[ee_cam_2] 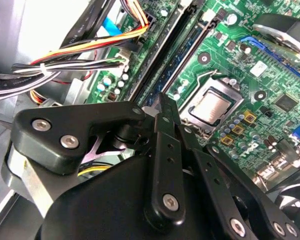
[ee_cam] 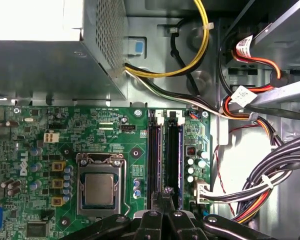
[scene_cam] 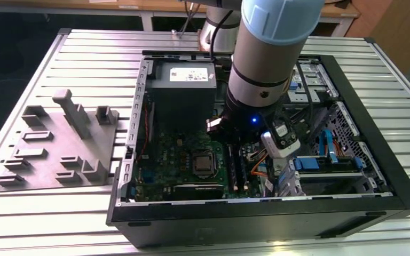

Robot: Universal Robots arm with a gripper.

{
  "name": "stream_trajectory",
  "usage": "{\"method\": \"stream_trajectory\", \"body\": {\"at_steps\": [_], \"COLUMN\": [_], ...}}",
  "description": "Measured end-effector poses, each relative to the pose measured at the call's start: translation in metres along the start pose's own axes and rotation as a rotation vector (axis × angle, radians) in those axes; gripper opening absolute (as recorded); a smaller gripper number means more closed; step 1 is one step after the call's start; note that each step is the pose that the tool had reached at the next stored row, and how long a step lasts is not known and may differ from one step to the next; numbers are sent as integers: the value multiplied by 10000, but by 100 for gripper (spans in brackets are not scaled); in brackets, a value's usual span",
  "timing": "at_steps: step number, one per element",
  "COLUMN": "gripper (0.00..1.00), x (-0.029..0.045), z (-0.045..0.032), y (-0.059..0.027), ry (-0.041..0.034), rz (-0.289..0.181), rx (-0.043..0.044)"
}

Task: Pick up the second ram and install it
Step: 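Press down the second ram until it locks into place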

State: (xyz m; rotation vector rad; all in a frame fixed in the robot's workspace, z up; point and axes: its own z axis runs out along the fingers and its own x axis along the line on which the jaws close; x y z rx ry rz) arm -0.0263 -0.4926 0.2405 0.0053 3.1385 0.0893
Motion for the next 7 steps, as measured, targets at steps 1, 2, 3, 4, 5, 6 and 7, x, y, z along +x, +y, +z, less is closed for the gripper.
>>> {"method": "stream_trajectory", "body": {"at_steps": [1, 2, 3, 4, 5, 6, 7], "gripper": [10, 10, 10, 10, 10, 10, 10], "x": [0, 0, 0, 0, 0, 0, 0], "z": [-1, -1, -1, -2, -2, -3, -2], "y": [0, 0, 0, 0, 0, 0, 0], "ry": [1, 1, 1, 0, 1, 1, 1], "rz": [0, 0, 0, 0, 0, 0, 0], "rx": [2, 2, 2, 2, 2, 2, 2]}}
